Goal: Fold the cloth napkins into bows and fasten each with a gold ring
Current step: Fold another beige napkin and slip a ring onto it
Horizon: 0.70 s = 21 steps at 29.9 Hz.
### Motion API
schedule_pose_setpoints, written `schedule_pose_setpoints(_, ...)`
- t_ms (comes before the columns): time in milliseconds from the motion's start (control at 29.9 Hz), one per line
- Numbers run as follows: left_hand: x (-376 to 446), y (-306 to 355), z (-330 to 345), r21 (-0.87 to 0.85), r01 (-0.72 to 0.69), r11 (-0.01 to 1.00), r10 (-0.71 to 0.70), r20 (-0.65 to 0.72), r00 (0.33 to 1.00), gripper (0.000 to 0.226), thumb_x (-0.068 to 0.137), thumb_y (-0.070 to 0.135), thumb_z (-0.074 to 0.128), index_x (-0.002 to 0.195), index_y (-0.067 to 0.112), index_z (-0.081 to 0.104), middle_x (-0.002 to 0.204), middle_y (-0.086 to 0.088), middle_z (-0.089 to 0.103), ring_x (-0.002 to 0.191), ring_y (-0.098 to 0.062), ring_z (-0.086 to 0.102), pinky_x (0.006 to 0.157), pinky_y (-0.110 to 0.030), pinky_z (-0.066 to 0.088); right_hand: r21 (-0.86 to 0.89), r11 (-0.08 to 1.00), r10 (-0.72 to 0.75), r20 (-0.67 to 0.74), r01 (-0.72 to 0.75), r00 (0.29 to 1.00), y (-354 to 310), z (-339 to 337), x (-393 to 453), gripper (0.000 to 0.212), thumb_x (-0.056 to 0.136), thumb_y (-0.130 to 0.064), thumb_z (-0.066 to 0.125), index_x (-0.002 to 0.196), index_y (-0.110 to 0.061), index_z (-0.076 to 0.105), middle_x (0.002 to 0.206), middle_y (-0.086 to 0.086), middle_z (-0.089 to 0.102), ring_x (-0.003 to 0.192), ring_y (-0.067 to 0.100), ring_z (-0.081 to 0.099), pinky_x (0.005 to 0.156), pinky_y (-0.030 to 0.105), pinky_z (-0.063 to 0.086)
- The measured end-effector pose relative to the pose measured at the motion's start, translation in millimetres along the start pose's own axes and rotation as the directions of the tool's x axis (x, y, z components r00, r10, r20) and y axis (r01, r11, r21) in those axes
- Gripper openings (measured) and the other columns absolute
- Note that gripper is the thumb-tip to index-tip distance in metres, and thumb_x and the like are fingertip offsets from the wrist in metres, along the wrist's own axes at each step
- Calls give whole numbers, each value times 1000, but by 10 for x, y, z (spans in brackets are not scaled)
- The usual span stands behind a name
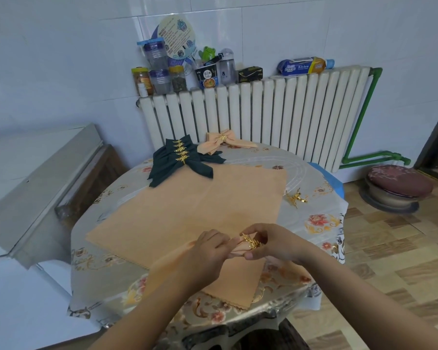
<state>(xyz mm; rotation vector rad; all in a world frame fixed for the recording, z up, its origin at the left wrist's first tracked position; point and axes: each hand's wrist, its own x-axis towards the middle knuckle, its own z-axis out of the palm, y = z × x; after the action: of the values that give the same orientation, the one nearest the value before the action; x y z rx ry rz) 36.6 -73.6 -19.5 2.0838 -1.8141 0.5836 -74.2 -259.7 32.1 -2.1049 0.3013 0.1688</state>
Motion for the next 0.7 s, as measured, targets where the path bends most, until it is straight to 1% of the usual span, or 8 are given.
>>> schedule_pose_setpoints(67,-44,9,35,-14,-3,1000,3,-11,1000,35,90,21,47,123,12,58,99,-4,62,90,-18,49,76,-27,41,0,1000,2,-24,-2,1000,25,47,7,48,69,-23,82,111,-22,59,82,-3,58,72,10,52,64,19,38)
schedule_pose_setpoints(200,-127,3,114,-29,17,999,-19,-60,998,34,88,20,50,120,10,59,99,-6,64,90,-19,49,77,-28,41,-36,999,-14,-69,11,998,59,154,27,53,67,-21,84,114,-20,58,89,-1,60,76,11,55,68,22,42)
schedule_pose_setpoints(267,-144,4,144,-53,29,998,-33,-70,997,35,87,17,51,120,7,58,99,-7,65,91,-20,49,79,-28,39,-48,999,-22,-89,17,996,72,174,40,48,65,-20,84,106,-18,60,86,-3,62,74,10,55,67,22,42)
schedule_pose_setpoints(334,-143,9,168,-83,53,995,-57,-54,997,38,85,13,49,122,6,54,100,-9,66,92,-20,49,80,-29,40,-121,993,-31,-103,19,994,81,195,54,40,65,-21,84,97,-19,60,83,-6,60,72,8,53,64,22,40)
schedule_pose_setpoints(401,-145,19,192,-120,99,988,-103,-27,994,41,81,10,47,122,7,55,100,-9,65,93,-19,49,80,-29,41,-245,969,-51,-102,25,993,76,232,67,37,66,-25,83,94,-21,59,84,-8,57,75,9,50,62,19,38)
schedule_pose_setpoints(535,-166,36,233,-244,195,950,-202,-5,979,36,80,10,48,112,10,63,97,-7,65,91,-17,49,77,-29,41,-411,909,-110,-74,71,991,1,271,53,39,72,-26,78,105,-19,58,93,-5,57,83,10,48,62,17,34)
schedule_pose_setpoints(601,-171,31,242,-292,216,932,-227,-2,974,31,81,11,47,107,12,66,96,-6,65,89,-17,50,75,-31,44,-481,872,-127,-48,88,991,-9,299,70,46,76,-27,74,115,-20,53,104,0,57,88,11,46,70,21,36)
schedule_pose_setpoints(702,-162,29,237,-311,226,923,-238,-1,971,29,81,14,46,102,14,66,95,-6,66,89,-17,49,72,-36,45,-532,842,-125,-29,91,992,-10,327,69,54,79,-30,71,124,-23,43,113,3,53,100,18,52,84,27,41)
